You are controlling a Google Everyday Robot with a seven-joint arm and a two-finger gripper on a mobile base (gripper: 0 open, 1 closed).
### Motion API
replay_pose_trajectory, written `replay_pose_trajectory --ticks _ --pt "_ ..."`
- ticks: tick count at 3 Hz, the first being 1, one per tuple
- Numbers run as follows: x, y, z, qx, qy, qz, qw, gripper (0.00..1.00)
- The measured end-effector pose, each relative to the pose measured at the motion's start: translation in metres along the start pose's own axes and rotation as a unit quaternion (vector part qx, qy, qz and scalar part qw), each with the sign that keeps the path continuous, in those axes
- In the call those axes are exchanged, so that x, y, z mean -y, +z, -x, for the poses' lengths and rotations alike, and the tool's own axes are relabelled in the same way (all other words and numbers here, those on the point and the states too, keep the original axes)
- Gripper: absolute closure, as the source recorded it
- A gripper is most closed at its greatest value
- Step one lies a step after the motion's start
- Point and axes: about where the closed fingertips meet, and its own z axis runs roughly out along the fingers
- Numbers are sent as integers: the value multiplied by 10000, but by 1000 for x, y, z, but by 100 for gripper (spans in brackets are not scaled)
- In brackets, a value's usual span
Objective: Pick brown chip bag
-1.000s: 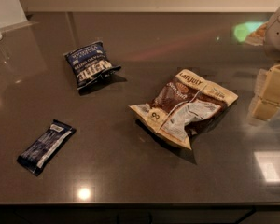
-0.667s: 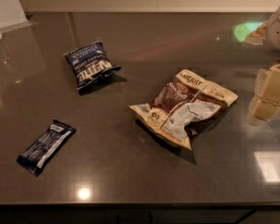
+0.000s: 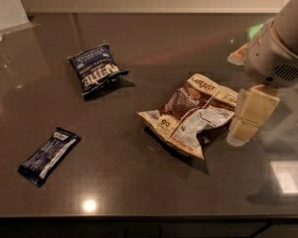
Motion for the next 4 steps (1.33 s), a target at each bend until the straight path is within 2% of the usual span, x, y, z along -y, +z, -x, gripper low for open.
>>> replay_pose_trajectory --ticks 1,2,3,4 --pt "-9 30 19 110 111 234 9996 0" --pt "-15 55 31 108 337 323 9989 0" --pt "-20 76 40 83 568 324 9978 0" --pt "-25 94 45 187 655 256 9973 0"
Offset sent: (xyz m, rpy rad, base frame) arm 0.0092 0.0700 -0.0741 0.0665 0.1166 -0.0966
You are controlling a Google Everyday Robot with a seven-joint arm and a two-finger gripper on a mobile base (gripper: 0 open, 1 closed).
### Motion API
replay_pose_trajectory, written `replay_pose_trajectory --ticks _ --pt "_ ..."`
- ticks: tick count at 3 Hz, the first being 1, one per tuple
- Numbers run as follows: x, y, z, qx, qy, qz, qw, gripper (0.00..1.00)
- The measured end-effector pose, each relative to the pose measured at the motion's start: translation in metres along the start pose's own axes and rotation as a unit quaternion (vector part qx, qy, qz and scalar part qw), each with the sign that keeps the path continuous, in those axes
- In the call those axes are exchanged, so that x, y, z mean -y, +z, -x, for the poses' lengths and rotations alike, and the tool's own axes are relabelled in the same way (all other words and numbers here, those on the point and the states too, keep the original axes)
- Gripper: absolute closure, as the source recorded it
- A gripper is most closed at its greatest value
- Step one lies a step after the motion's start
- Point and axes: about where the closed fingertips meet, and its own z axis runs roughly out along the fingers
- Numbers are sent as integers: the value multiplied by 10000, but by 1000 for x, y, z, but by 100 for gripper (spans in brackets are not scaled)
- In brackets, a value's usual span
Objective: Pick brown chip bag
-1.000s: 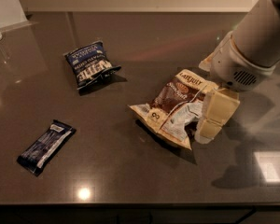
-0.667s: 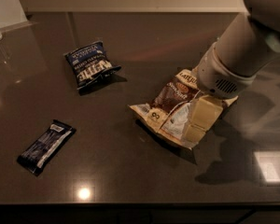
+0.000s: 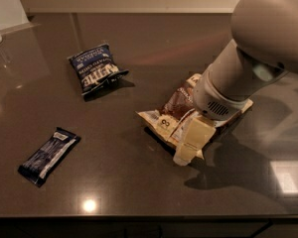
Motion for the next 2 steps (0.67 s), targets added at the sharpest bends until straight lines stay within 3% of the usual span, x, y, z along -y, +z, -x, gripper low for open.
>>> replay_pose_trajectory --ticks 2 --pt "3 28 2 16 74 -115 9999 0"
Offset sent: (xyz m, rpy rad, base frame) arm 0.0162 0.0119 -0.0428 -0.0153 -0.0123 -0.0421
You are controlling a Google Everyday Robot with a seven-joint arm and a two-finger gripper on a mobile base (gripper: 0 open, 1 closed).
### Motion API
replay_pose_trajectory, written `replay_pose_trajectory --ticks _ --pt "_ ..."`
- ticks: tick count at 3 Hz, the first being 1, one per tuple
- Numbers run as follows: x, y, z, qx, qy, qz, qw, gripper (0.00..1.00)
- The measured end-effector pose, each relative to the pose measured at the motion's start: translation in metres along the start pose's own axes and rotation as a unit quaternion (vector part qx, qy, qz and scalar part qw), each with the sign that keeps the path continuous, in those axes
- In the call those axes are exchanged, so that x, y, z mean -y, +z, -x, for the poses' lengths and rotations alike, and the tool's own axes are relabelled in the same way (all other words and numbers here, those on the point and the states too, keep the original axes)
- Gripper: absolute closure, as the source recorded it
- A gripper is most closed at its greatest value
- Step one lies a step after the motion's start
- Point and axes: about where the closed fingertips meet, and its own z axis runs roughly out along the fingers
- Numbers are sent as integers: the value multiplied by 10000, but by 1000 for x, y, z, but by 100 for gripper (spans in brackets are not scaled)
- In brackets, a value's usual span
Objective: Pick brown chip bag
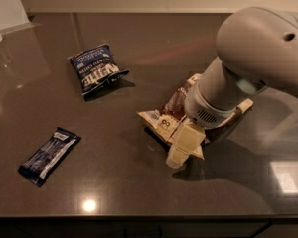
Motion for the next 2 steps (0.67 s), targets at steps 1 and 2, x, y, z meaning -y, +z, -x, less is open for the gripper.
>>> replay_pose_trajectory --ticks 1,2 --pt "6 8 -2 -209 75 -94 9997 18" --pt "11 8 -2 -306 133 -154 9993 41"
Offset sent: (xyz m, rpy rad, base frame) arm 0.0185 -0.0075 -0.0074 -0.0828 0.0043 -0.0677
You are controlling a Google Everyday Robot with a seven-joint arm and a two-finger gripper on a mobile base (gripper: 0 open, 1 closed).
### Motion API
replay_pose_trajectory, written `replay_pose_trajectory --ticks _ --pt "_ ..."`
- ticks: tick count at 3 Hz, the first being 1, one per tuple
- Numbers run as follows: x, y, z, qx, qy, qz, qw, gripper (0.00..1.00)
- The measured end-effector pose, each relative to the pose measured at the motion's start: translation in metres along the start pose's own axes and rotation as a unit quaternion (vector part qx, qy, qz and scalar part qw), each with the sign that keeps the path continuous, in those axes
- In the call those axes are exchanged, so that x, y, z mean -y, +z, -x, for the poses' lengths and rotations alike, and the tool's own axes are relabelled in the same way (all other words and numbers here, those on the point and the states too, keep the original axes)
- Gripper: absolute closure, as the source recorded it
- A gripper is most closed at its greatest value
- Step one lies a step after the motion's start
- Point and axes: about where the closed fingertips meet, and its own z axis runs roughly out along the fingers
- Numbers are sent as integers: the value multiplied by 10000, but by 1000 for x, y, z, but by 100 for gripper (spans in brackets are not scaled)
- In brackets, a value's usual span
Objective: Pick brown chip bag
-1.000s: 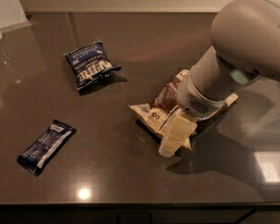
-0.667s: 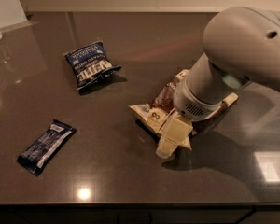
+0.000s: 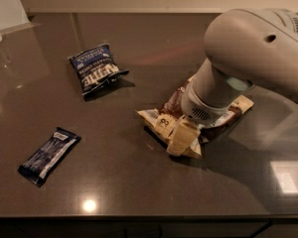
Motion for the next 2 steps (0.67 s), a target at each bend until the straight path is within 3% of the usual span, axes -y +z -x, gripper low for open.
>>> replay_pose_trajectory --ticks 2 --pt "9 -24 9 112 70 -28 9999 87"
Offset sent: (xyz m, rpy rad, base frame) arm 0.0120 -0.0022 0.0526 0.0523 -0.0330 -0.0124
